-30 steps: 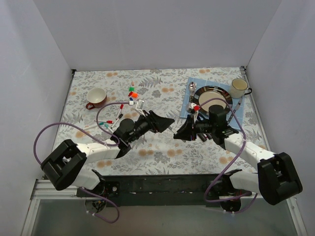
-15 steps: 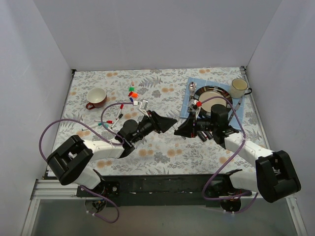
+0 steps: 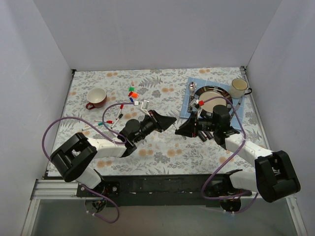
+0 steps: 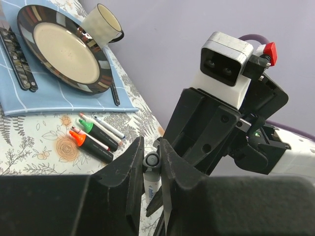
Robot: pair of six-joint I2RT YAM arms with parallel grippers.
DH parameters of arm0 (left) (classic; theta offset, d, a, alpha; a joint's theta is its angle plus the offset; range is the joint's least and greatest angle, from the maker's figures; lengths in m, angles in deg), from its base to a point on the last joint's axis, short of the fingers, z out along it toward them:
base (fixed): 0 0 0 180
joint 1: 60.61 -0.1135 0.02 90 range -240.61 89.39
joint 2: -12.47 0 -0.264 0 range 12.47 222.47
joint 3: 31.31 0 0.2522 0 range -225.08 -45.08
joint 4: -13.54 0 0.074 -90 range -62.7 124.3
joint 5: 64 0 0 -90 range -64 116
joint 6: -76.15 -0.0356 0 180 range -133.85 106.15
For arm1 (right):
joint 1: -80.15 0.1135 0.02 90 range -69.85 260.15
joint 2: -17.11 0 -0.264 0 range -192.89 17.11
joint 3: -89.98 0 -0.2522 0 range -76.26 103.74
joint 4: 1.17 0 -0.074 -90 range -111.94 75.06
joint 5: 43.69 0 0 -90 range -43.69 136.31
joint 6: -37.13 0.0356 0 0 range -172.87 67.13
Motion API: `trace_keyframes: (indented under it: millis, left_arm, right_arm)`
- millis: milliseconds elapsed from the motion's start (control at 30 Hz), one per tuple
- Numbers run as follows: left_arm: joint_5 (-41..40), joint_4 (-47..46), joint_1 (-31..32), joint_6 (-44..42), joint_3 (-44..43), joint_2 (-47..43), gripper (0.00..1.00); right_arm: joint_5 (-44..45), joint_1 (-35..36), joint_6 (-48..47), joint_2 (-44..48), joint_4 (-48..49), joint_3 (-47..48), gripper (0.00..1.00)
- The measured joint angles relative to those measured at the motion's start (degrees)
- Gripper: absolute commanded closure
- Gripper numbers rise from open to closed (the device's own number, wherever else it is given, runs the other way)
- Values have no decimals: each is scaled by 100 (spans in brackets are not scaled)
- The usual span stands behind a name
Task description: Open the pen caps
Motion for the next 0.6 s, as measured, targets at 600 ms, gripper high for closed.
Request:
trace_keyframes:
  millis: [600]
  left_arm:
    - [-190,2365,-284,22,-833,-568,100]
  right_arm:
    - [704,96,-1005,240,-286,181,99]
